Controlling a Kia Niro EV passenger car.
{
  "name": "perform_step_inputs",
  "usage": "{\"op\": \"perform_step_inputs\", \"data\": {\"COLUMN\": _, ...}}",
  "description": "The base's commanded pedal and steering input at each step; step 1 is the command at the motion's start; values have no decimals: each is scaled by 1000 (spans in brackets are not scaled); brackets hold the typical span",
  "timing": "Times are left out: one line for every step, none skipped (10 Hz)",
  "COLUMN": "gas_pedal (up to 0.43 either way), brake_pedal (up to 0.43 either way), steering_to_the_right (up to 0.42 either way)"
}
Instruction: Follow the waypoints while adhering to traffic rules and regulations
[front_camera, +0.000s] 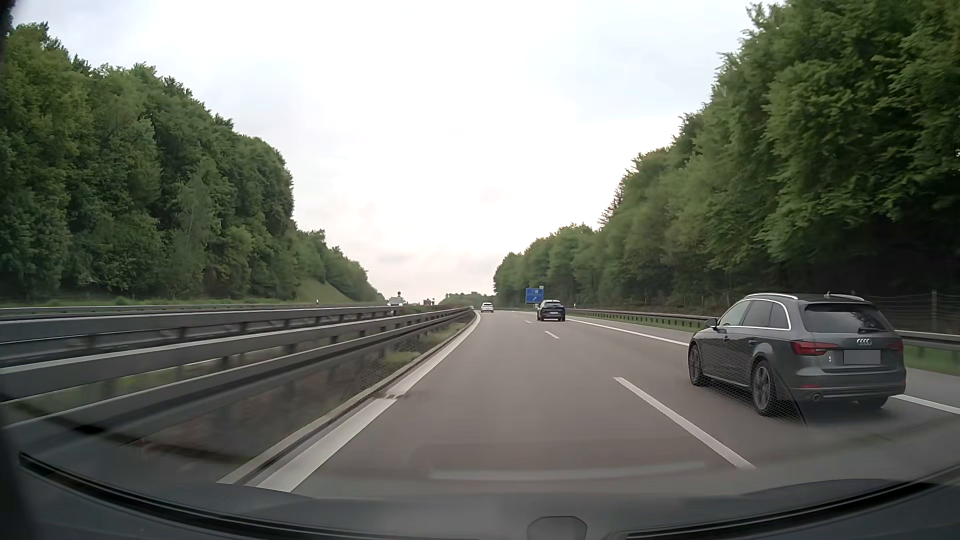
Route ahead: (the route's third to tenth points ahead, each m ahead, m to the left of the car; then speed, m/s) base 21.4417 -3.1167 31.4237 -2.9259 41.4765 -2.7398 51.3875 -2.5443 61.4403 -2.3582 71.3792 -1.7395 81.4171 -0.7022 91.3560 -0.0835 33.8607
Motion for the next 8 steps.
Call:
{"op": "perform_step_inputs", "data": {"gas_pedal": 280, "brake_pedal": 0, "steering_to_the_right": -6}}
{"op": "perform_step_inputs", "data": {"gas_pedal": 280, "brake_pedal": 0, "steering_to_the_right": -7}}
{"op": "perform_step_inputs", "data": {"gas_pedal": 280, "brake_pedal": 0, "steering_to_the_right": -8}}
{"op": "perform_step_inputs", "data": {"gas_pedal": 280, "brake_pedal": 0, "steering_to_the_right": -8}}
{"op": "perform_step_inputs", "data": {"gas_pedal": 280, "brake_pedal": 0, "steering_to_the_right": -8}}
{"op": "perform_step_inputs", "data": {"gas_pedal": 280, "brake_pedal": 0, "steering_to_the_right": -8}}
{"op": "perform_step_inputs", "data": {"gas_pedal": 268, "brake_pedal": 0, "steering_to_the_right": -9}}
{"op": "perform_step_inputs", "data": {"gas_pedal": 268, "brake_pedal": 0, "steering_to_the_right": -8}}
